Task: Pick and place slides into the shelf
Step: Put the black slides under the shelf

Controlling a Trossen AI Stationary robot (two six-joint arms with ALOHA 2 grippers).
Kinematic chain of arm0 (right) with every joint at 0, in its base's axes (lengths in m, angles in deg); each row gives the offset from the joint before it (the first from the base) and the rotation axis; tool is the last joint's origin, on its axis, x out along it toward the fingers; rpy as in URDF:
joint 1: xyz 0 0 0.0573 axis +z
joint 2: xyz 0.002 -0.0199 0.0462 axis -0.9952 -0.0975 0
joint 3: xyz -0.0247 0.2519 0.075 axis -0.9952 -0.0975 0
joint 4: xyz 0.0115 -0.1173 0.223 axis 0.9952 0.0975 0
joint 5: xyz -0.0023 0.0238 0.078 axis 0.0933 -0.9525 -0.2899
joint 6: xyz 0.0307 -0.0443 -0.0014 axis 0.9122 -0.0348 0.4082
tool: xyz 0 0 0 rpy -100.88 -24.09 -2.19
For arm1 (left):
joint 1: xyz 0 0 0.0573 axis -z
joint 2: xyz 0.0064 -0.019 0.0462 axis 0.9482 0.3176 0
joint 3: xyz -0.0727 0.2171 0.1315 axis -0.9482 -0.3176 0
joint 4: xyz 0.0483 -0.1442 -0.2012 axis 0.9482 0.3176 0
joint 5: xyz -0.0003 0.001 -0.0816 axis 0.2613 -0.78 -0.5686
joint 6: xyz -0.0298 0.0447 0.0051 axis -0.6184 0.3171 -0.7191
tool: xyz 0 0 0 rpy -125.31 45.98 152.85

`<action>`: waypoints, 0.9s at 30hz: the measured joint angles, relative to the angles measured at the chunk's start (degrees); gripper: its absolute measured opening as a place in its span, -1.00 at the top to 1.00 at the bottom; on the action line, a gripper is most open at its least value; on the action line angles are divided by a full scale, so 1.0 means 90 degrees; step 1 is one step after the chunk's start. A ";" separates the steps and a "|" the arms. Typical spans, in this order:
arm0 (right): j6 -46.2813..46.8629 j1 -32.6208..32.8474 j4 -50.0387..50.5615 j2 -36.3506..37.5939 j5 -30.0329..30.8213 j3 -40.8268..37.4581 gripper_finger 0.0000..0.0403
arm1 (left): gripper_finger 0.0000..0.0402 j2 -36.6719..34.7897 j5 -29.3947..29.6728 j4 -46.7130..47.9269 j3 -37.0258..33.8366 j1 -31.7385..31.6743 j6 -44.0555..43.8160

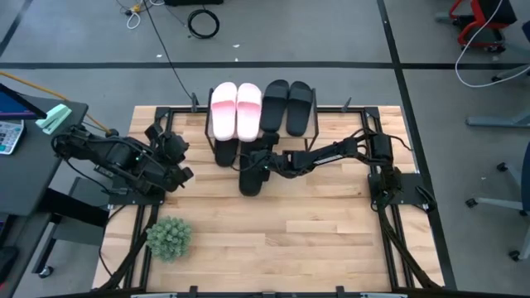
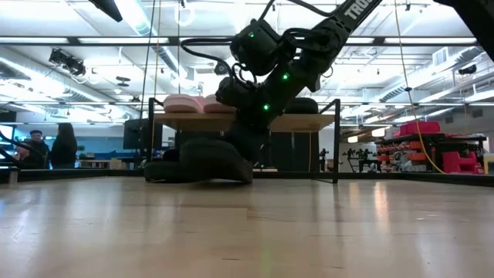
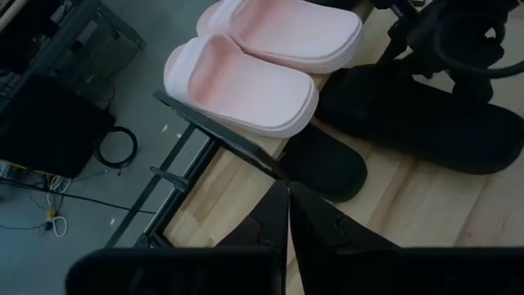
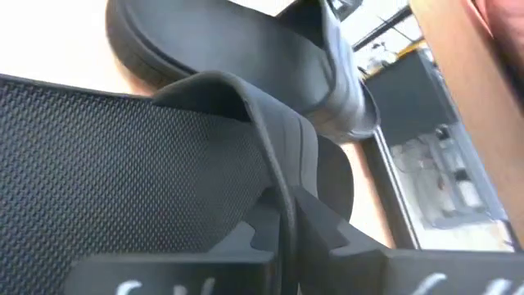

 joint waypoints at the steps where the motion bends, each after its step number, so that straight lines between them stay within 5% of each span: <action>1: 0.0002 0.0038 -0.0003 0.0011 -0.0110 0.0000 0.89 | 0.89 0.0000 0.0000 0.0000 0.0000 0.0000 0.0002; 16: 0.0793 0.0409 0.0278 0.0028 -0.0197 -0.0005 0.29 | 0.95 0.0002 -0.0200 -0.0056 0.0000 0.0005 -0.0084; 27: 0.2193 0.1324 0.1357 0.1149 -0.0606 -0.0019 0.29 | 0.93 0.0005 -0.0272 -0.0047 -0.0005 0.0365 -0.0172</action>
